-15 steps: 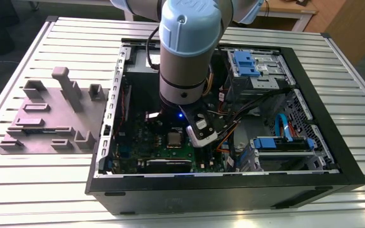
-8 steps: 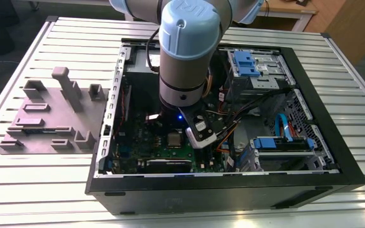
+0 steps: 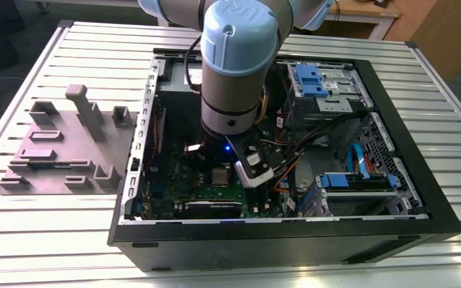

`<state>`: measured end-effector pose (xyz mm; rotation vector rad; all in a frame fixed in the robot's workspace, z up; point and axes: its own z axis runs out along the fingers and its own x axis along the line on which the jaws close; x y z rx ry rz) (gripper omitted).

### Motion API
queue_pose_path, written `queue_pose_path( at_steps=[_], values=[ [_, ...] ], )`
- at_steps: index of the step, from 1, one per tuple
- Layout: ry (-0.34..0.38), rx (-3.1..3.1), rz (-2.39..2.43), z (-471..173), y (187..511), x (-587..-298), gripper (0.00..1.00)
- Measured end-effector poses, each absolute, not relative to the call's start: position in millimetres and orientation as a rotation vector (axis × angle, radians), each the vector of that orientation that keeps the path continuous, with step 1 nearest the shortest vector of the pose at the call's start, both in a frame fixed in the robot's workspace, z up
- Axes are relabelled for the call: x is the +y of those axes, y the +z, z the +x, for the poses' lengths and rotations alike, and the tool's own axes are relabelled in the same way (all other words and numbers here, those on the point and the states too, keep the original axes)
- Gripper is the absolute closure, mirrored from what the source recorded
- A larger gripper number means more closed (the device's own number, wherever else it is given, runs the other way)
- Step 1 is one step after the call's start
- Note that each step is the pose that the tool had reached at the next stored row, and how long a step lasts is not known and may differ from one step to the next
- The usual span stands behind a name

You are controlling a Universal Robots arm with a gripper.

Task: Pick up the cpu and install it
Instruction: 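Place the cpu into insertion slot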

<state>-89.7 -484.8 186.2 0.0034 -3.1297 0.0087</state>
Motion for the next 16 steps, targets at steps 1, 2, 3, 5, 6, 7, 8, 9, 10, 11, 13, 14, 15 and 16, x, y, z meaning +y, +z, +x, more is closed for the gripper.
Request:
queue_pose_path(
  at_steps=[1, 2, 3, 5, 6, 7, 8, 9, 10, 11, 13, 14, 15, 16],
  values=[
    [0.009, -3.130, 0.003, -89.7, 186.2, -484.8, 0.53],
    [0.009, -3.130, 0.003, -89.6, 186.2, -484.8, 0.53],
    [0.008, -3.130, 0.003, -89.6, 186.1, -484.8, 0.53],
    [0.008, -3.130, 0.003, -89.7, 186.0, -484.7, 0.52],
    [0.008, -3.130, 0.003, -89.7, 186.0, -484.7, 0.46],
    [0.008, -3.130, 0.003, -89.6, 186.1, -484.7, 0.46],
    [0.008, -3.130, 0.003, -89.6, 186.1, -484.7, 0.46],
    [0.008, -3.130, 0.003, -89.6, 186.1, -484.7, 0.46],
    [0.007, -3.130, 0.004, -89.5, 186.0, -484.6, 0.46],
    [0.008, -3.130, 0.004, -89.6, 187.0, -484.7, 0.46],
    [0.008, -3.130, 0.003, -89.6, 188.7, -484.7, 0.46],
    [0.008, -3.130, 0.003, -89.6, 188.7, -484.7, 0.46],
    [0.008, -3.130, 0.003, -89.6, 188.7, -484.7, 0.46],
    [0.008, -3.130, 0.003, -89.6, 188.8, -484.8, 0.46]
  ],
)
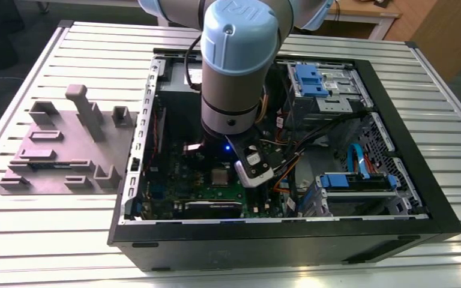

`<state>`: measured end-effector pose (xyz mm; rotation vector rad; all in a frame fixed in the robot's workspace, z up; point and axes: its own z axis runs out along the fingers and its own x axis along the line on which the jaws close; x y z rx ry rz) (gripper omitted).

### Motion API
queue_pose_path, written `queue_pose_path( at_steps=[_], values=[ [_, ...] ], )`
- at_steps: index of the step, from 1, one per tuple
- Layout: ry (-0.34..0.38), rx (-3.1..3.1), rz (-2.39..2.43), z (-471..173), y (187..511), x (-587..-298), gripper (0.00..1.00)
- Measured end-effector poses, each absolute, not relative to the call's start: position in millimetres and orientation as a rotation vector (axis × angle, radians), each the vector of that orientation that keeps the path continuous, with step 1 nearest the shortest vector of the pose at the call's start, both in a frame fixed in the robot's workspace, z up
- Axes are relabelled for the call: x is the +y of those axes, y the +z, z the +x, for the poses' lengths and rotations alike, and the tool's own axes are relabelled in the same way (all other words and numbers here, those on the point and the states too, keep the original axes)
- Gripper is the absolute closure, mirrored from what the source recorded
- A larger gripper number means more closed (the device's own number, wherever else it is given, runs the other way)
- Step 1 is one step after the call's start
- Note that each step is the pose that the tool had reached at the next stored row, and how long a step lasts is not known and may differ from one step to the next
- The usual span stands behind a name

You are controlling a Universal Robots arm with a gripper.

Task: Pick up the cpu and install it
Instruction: 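Place the cpu into insertion slot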

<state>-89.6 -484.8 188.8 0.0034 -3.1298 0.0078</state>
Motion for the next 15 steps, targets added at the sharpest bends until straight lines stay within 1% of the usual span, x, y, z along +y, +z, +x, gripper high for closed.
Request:
queue_pose_path(
  at_steps=[4, 5, 7, 14, 15],
  values=[
    [0.009, -3.130, 0.003, -89.6, 189.1, -484.8, 0.47],
    [0.009, -3.130, 0.003, -89.6, 189.1, -484.8, 0.54],
    [0.008, -3.130, 0.003, -89.6, 189.0, -484.8, 0.55],
    [0.007, -3.130, 0.003, -89.7, 188.8, -484.7, 0.54],
    [0.007, -3.130, 0.003, -89.6, 188.8, -484.7, 0.47]
  ],
)
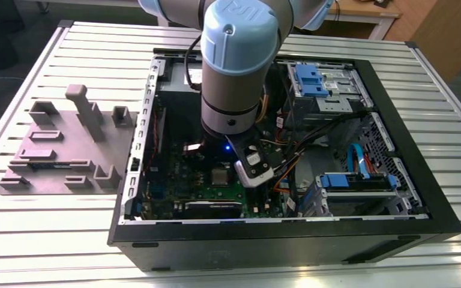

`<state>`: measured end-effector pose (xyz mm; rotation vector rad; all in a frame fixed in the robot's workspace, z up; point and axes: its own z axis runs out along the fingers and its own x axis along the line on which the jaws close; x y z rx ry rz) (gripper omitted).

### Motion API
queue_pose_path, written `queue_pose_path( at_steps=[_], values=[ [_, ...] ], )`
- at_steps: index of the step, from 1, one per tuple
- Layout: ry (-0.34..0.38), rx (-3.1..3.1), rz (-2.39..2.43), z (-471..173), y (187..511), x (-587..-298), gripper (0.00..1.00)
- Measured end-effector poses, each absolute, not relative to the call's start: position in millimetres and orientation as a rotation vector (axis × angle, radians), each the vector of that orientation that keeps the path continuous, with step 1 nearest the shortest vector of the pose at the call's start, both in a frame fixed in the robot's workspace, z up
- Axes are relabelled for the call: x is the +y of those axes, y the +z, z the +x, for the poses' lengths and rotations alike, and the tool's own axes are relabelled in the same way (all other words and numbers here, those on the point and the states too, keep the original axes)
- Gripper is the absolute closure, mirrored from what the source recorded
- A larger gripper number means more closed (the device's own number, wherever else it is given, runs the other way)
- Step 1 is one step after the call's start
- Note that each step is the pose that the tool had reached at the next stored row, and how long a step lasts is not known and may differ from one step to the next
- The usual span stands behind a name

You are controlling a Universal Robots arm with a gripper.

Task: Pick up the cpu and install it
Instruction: 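Place the cpu into insertion slot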

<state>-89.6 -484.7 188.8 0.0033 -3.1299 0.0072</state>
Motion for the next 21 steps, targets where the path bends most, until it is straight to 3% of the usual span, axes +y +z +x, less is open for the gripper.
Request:
queue_pose_path(
  at_steps=[9, 19, 21],
  values=[
    [0.008, -3.130, 0.003, -89.7, 207.5, -484.8, 0.49],
    [0.008, -3.129, 0.003, -89.6, 214.7, -484.8, 0.90],
    [0.008, -3.129, 0.003, -89.6, 214.8, -484.8, 0.90]
  ],
)
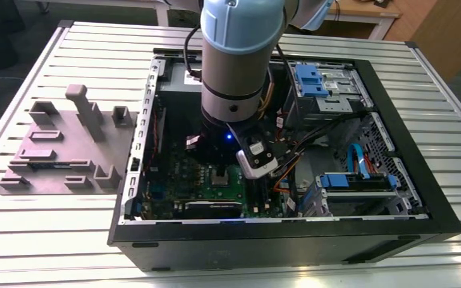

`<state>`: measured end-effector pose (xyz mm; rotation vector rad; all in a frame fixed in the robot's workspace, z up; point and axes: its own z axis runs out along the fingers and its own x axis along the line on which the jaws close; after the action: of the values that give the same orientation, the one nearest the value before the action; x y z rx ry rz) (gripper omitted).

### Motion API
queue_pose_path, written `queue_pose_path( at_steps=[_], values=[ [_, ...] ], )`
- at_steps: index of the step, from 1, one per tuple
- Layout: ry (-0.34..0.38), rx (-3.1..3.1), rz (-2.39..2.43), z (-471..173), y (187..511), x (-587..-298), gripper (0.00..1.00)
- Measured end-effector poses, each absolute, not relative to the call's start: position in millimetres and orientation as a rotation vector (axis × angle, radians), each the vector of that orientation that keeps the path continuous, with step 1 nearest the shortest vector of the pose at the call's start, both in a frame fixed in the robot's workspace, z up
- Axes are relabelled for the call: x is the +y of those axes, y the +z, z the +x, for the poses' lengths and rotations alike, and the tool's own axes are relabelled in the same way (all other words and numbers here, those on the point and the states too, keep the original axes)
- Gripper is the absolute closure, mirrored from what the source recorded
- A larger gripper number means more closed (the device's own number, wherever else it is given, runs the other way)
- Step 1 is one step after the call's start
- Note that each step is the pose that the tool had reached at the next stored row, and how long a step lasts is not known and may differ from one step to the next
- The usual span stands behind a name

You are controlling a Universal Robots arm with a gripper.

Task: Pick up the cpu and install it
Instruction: 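Place the cpu into insertion slot, then close the cpu cover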

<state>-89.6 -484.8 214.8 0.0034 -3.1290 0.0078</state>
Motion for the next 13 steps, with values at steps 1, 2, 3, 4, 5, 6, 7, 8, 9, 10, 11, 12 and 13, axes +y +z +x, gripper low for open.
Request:
queue_pose_path(
  at_steps=[1, 2, 3, 4, 5, 6, 7, 8, 9, 10, 11, 12, 13],
  values=[
    [0.008, -3.129, 0.003, -89.6, 214.8, -484.8, 0.90],
    [0.008, -3.129, 0.003, -89.6, 214.9, -484.8, 0.90],
    [0.008, -3.129, 0.003, -89.6, 214.9, -484.8, 0.90],
    [0.008, -3.129, 0.003, -89.6, 215.4, -484.8, 0.90],
    [0.008, -3.129, 0.003, -89.6, 215.8, -484.8, 0.90],
    [0.008, -3.129, 0.003, -89.6, 215.8, -484.8, 0.90],
    [0.008, -3.129, 0.003, -89.6, 215.9, -484.8, 0.90],
    [0.008, -3.129, 0.003, -89.6, 215.9, -484.8, 0.90],
    [0.008, -3.129, 0.003, -89.6, 216.0, -484.8, 0.90],
    [0.008, -3.129, 0.003, -89.6, 216.0, -484.8, 0.90],
    [0.008, -3.129, 0.003, -89.6, 216.0, -484.8, 0.90],
    [0.008, -3.129, 0.003, -89.6, 216.1, -484.8, 0.90],
    [0.008, -3.129, 0.003, -89.6, 216.1, -484.8, 0.90]
  ],
)
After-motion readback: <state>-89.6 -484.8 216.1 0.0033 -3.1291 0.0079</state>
